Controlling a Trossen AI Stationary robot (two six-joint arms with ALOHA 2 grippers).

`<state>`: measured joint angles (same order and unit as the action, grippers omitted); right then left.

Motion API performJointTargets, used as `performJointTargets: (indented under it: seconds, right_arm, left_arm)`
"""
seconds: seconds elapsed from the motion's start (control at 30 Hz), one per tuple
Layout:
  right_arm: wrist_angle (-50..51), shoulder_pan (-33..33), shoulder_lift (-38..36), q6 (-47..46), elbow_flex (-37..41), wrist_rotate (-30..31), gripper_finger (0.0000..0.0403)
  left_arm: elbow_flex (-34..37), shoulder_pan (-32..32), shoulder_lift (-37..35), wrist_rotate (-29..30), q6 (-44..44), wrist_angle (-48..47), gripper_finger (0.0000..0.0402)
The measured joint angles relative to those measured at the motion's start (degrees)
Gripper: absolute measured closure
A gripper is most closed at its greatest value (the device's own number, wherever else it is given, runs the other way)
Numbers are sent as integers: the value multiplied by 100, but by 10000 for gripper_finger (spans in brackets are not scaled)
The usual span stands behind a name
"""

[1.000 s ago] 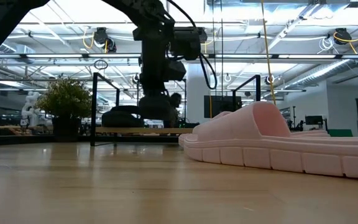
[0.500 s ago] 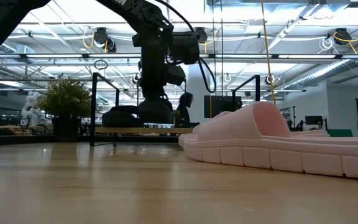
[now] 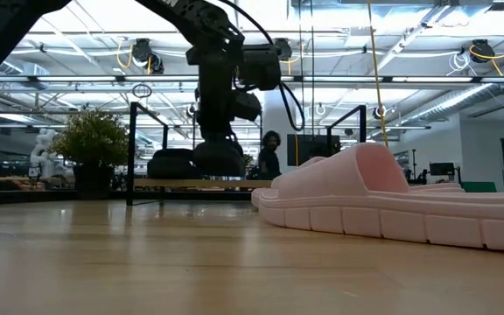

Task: Pick and place slides into the shelf
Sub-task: Put the black slipper on the shelf

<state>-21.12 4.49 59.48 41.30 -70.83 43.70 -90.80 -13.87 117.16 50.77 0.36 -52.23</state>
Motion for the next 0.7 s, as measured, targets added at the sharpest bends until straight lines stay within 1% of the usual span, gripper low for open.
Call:
performJointTargets:
  seconds: [0.37,0.47,0.7]
  right_arm:
    - [2,0,0,7,0,0,257]
    - [2,0,0,9,0,0,257]
    - [39,0,0,9,0,0,257]
  left_arm:
    - [0,16,0,-14,-2,-24,401]
    - [8,-21,0,-165,-23,-18,401]
    - [498,-12,-23,-51,-80,55,401]
